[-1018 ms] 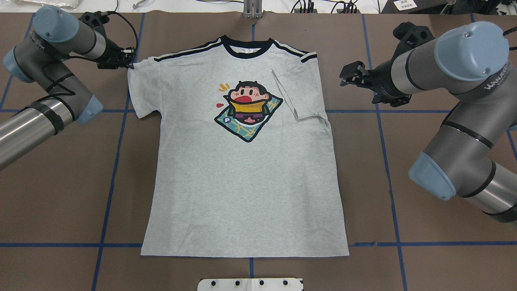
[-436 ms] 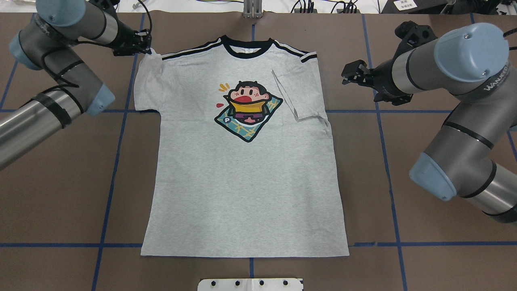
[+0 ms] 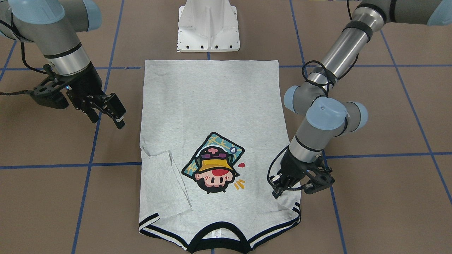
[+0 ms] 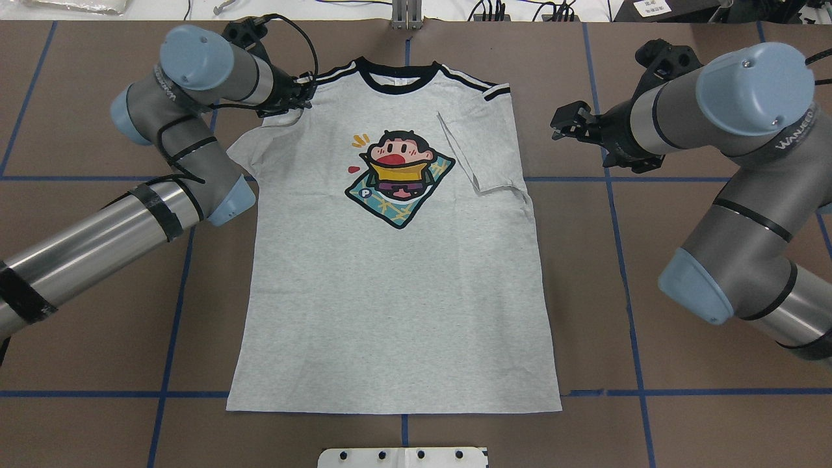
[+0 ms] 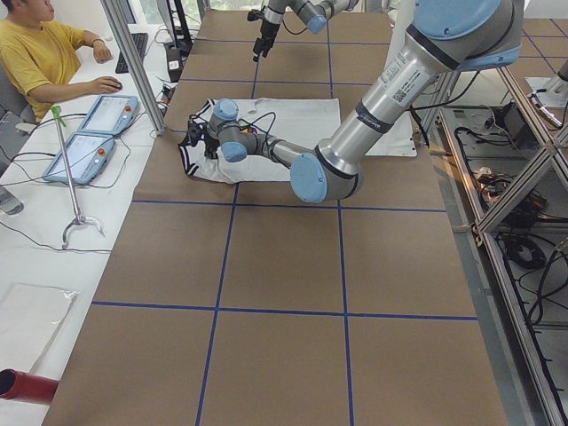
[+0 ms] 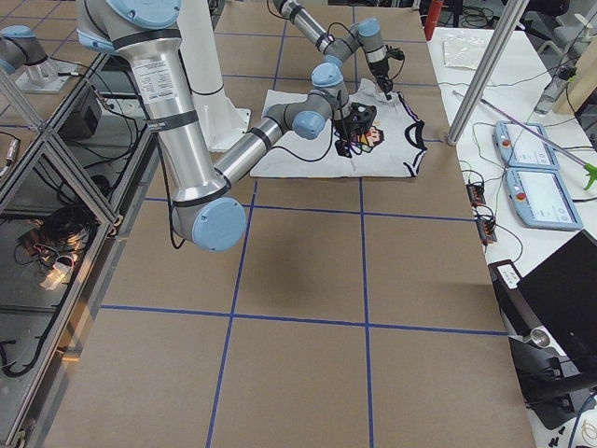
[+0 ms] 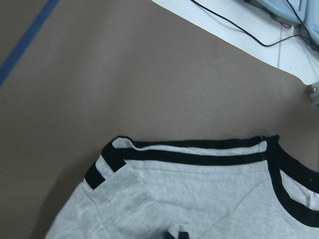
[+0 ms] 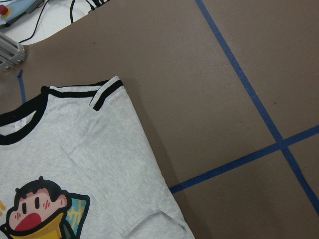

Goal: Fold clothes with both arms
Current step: 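Grasp the sleeve with the left gripper and fold it onto the shirt body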

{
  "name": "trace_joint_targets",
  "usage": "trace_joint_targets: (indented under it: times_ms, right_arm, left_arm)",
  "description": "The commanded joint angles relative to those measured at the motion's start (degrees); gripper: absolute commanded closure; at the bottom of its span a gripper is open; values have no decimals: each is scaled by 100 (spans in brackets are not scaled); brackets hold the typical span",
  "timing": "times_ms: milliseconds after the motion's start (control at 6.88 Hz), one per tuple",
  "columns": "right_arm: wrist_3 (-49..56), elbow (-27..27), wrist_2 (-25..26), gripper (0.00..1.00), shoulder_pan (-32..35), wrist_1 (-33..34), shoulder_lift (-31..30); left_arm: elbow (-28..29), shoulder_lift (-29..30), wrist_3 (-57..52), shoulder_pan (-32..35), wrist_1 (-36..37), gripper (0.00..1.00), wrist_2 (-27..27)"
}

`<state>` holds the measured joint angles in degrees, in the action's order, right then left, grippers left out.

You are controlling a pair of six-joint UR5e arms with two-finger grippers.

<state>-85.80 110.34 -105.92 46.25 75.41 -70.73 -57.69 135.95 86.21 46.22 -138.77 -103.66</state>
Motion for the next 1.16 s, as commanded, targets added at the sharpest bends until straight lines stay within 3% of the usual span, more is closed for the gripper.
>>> trace_joint_targets:
  times_ms: [0, 291, 436, 581, 727, 1018]
  right_arm:
    - [-7, -47, 19, 0, -46, 0, 6]
    - [-7, -65, 167, 0, -169, 0, 15]
    - [-7, -83, 212, 0, -213, 0, 24]
    - [-16, -118, 273, 0, -239, 0, 59]
    - [-16, -118, 352, 0, -283, 0, 77]
    - [-208, 48, 353, 0, -397, 26, 86]
  left_arm:
    - [537, 422, 168, -183, -19, 100, 651]
    - [810, 713, 264, -183, -19, 100, 969]
    - [864, 731, 300, -183, -19, 70, 1040]
    - [838, 740, 309, -183, -19, 17, 1041]
    - [716, 732, 344, -183, -19, 1, 1023]
    - [-543, 103, 326, -209, -1, 1, 936]
